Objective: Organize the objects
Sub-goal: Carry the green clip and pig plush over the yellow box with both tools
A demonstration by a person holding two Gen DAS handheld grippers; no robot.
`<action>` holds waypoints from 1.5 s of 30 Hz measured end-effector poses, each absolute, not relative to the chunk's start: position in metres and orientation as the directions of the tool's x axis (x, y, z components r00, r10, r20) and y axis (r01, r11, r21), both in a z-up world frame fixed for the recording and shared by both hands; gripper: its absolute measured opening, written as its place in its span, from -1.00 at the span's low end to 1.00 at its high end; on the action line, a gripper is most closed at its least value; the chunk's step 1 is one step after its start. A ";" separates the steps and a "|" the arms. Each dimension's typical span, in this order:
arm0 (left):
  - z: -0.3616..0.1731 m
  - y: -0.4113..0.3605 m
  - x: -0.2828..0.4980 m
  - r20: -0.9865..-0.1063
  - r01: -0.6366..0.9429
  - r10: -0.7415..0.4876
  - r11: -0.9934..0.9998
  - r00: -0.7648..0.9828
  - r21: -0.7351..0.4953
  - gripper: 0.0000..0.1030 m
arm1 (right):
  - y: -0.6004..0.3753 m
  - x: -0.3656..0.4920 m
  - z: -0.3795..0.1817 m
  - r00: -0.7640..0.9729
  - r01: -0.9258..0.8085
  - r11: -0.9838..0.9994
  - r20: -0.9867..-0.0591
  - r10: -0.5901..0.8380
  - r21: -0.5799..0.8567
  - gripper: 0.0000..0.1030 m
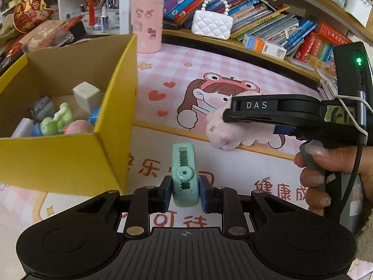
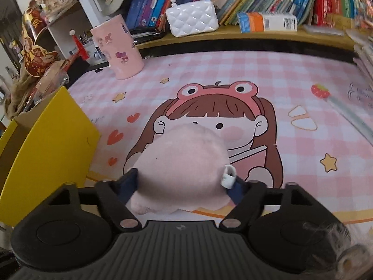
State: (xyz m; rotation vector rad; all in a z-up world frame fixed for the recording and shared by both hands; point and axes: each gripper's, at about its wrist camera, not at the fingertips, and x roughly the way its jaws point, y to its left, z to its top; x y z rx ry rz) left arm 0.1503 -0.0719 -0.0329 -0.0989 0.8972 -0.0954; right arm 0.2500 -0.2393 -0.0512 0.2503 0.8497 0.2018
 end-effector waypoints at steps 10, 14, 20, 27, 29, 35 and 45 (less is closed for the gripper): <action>-0.019 -0.062 0.119 -0.738 0.113 -0.200 0.980 0.645 -0.166 -0.55 | -0.253 0.185 -0.019 0.715 0.009 0.956 -0.670 0.199 0.293 0.18; -0.012 -0.054 0.103 -0.720 0.145 -0.233 0.972 0.654 -0.183 -0.55 | -0.255 0.143 -0.004 0.726 0.021 0.957 -0.663 0.184 0.289 0.19; 0.000 -0.031 0.078 -0.680 0.168 -0.271 0.962 0.681 -0.216 -0.55 | -0.237 0.085 0.004 0.697 0.032 0.965 -0.698 0.165 0.260 0.19; 0.008 0.006 0.053 -0.649 0.163 -0.282 0.957 0.706 -0.238 -0.55 | -0.184 0.042 0.009 0.681 -0.029 0.979 -0.713 0.166 0.200 0.19; 0.008 0.020 0.046 -0.648 0.150 -0.274 0.959 0.710 -0.240 -0.55 | -0.166 0.034 0.010 0.675 -0.052 0.983 -0.719 0.164 0.176 0.19; 0.005 0.060 0.022 -0.651 0.115 -0.252 0.962 0.716 -0.246 -0.55 | -0.116 0.008 0.007 0.629 -0.128 0.981 -0.753 0.193 0.145 0.19; 0.005 0.116 -0.019 -0.649 0.072 -0.215 0.968 0.730 -0.240 -0.55 | -0.051 -0.024 0.007 0.613 -0.203 0.968 -0.753 0.241 0.145 0.20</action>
